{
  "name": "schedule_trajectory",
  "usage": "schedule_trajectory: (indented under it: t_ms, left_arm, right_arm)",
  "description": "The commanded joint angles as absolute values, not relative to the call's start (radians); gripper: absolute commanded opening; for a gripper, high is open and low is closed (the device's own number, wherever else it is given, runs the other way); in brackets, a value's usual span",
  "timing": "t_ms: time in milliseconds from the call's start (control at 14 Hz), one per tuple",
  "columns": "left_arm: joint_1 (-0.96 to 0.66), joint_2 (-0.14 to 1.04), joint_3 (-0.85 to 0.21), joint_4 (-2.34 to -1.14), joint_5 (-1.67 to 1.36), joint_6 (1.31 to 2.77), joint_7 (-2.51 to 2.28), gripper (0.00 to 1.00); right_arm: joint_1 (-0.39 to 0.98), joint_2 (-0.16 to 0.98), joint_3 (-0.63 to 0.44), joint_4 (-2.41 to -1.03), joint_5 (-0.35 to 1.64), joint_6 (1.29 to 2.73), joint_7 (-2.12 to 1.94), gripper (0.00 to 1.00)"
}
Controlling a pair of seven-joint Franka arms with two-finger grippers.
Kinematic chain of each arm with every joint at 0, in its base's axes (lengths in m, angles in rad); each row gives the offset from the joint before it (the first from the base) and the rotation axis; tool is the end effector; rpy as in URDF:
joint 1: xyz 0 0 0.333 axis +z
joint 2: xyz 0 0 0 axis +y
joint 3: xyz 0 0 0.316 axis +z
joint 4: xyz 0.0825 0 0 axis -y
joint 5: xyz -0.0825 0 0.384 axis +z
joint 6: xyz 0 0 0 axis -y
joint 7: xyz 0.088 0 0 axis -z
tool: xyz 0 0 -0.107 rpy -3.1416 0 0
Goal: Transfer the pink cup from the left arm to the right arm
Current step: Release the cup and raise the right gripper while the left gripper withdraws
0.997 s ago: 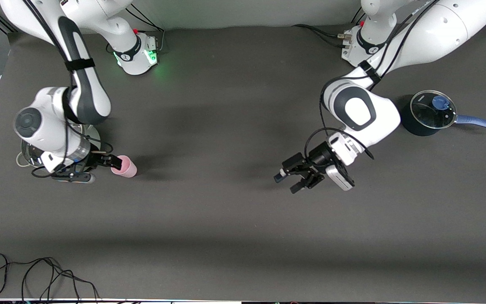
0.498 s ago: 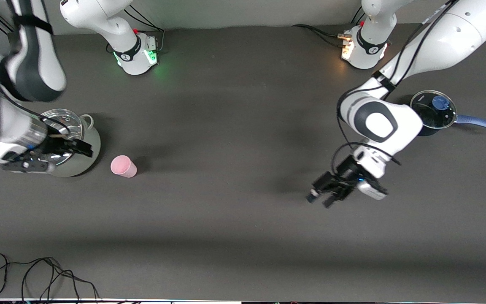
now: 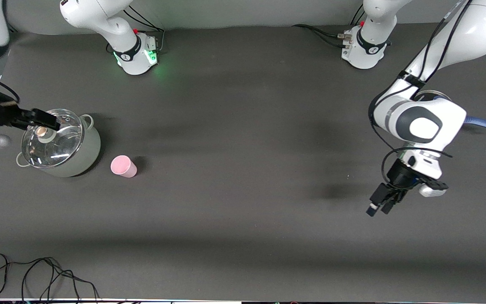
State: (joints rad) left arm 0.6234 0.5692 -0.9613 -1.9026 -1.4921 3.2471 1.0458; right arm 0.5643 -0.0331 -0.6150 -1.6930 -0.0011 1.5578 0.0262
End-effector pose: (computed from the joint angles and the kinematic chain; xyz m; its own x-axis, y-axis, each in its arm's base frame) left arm 0.6226 -0.0553 0.3207 0.6900 0.5522 0.4679 0.1599 -0.7468 0.6456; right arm 0.5390 -0.0321 0.5808 0.9913 -0.0742 -0.1084 -0.0763 -0.9970 -0.0152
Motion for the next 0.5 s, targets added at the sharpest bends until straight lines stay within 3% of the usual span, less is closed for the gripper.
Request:
schedule_trajectory:
  t_ms: [0,427]
  left_arm:
    - [0.653,0.518,-0.954,-1.939,-1.509,3.217,1.019,1.0]
    - [0.65,0.518,-0.954,-1.93,-1.511,3.162,1.031,1.0]
  right_arm:
    - [0.571,-0.063,-0.626,-1.686,-0.041,1.528,0.006,1.0]
    - [0.571,-0.063,-0.626,-1.687,-0.049,1.525,0.008,1.0]
